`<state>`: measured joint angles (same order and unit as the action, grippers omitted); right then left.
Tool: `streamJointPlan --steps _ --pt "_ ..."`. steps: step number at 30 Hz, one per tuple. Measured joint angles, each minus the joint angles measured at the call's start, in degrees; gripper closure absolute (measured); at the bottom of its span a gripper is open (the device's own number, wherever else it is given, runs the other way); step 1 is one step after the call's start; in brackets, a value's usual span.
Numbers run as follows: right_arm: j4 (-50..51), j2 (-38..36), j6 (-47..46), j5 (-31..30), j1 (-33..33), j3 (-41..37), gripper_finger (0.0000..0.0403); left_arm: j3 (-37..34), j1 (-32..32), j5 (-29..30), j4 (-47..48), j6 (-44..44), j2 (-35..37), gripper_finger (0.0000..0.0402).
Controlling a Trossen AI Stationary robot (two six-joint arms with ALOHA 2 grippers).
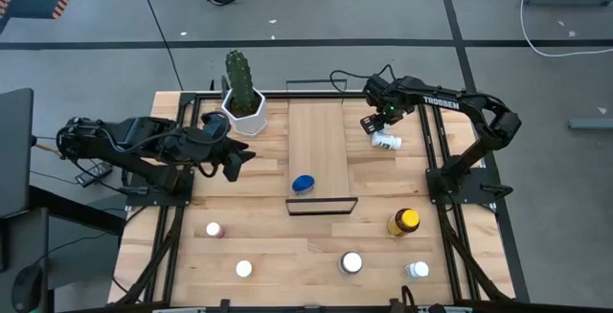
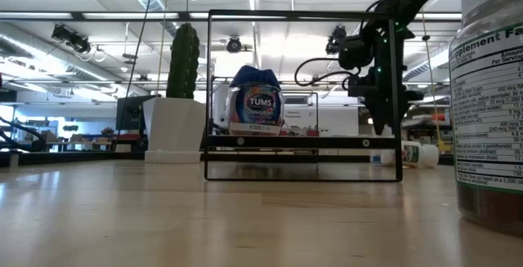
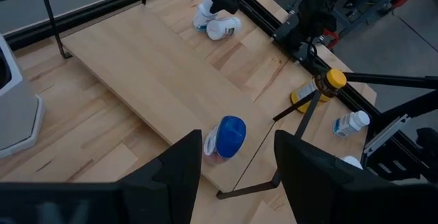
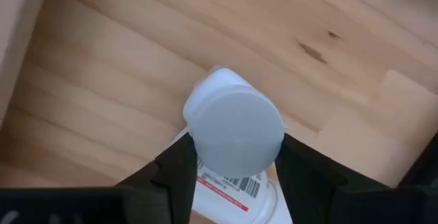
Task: Pick and place medicine bottles onto shelf by color
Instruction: Put the top white and blue medicine bottle on the shelf
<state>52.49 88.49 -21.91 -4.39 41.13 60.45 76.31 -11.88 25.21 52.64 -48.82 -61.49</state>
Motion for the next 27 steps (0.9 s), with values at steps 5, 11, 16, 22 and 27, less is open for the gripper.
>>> streamJointPlan --steps 5,11,16,22,27 --pt "1.1 0.0 -0.1 1.9 -2.7 1.5 0.0210 0.0 0.0 0.0 0.0 0.0 0.0 0.0212" --pt "6.8 0.0 -0.2 3.1 -8.1 11.0 0.0219 0.0 0.0 0.0 0.0 -0.1 0.0 0.0212" --pt "11.8 0.0 -0.7 3.0 -14.7 20.7 0.0218 0.0 0.0 0.0 0.0 0.0 0.0 0.0212" --pt "15.6 0.0 -6.9 3.0 -23.5 25.4 0.0218 0.0 0.0 0.0 0.0 0.6 0.0 0.0212" --pt "15.1 0.0 -14.4 3.2 -30.2 25.5 0.0217 0.0 0.0 0.0 0.0 1.5 0.0 0.0212"
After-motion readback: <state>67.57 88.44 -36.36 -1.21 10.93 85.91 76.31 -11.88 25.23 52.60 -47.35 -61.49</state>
